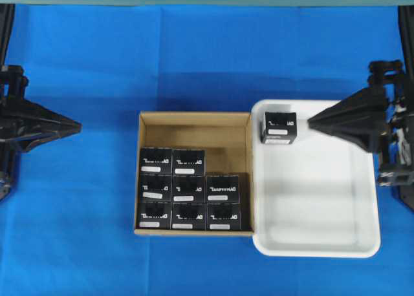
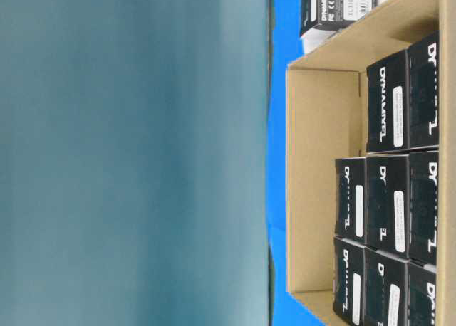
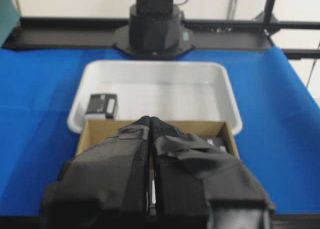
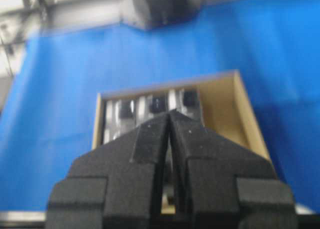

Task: Pick the box from inside the cardboard box.
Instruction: 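Lift the right gripper from rest toward the cardboard box, then move the open right gripper over the top-row black box in the cardboard box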

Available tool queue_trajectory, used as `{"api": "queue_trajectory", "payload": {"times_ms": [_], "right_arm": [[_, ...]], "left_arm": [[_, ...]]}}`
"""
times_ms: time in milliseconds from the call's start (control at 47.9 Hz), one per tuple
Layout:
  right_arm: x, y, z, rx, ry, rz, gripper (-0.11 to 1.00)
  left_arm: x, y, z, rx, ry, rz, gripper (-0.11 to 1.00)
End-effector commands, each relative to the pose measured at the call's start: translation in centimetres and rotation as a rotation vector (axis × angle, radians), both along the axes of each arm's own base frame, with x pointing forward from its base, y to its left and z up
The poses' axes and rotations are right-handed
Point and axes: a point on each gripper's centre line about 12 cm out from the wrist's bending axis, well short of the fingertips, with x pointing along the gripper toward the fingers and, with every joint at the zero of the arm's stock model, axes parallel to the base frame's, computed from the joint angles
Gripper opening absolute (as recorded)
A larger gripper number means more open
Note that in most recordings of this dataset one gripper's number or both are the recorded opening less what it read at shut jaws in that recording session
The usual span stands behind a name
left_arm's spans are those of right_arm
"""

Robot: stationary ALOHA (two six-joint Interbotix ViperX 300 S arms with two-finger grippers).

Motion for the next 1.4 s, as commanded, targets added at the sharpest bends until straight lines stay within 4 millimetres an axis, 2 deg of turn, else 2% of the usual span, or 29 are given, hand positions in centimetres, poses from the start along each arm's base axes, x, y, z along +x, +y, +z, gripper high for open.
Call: {"api": "queue_trajectory", "payload": {"times_ms": [0,209,376,606,835,1086,1378], "right_arm": [[1.2,0.2,0.5,0.015,0.074,0.01,0.1],[3.7,0.5,0.1,0.043,0.333,0.035,0.1],[6.7,0.6,-1.1,0.05,0.548,0.056,0.1],[12.0,0.4,-2.7,0.015,0.763,0.078,0.11],[15.5,0.2,-4.8,-0.025,0.962,0.132,0.11],[18.8,-0.3,-4.8,-0.09,0.957,0.194,0.11],[21.1,-1.7,-6.5,-0.112,0.974,0.207,0.11]], "left_arm": [[0.0,0.0,1.2,0.003,-0.026,0.0,0.02],[-0.1,0.0,1.0,0.0,0.014,-0.001,0.02],[-0.1,0.0,1.2,0.0,0.014,-0.001,0.02],[-0.1,-0.1,1.4,-0.003,0.009,-0.002,0.02],[0.0,0.0,1.6,-0.003,0.006,-0.001,0.02],[0.0,-0.1,1.6,-0.003,0.006,-0.002,0.02],[0.0,0.0,1.2,-0.003,0.038,0.0,0.02]]}}
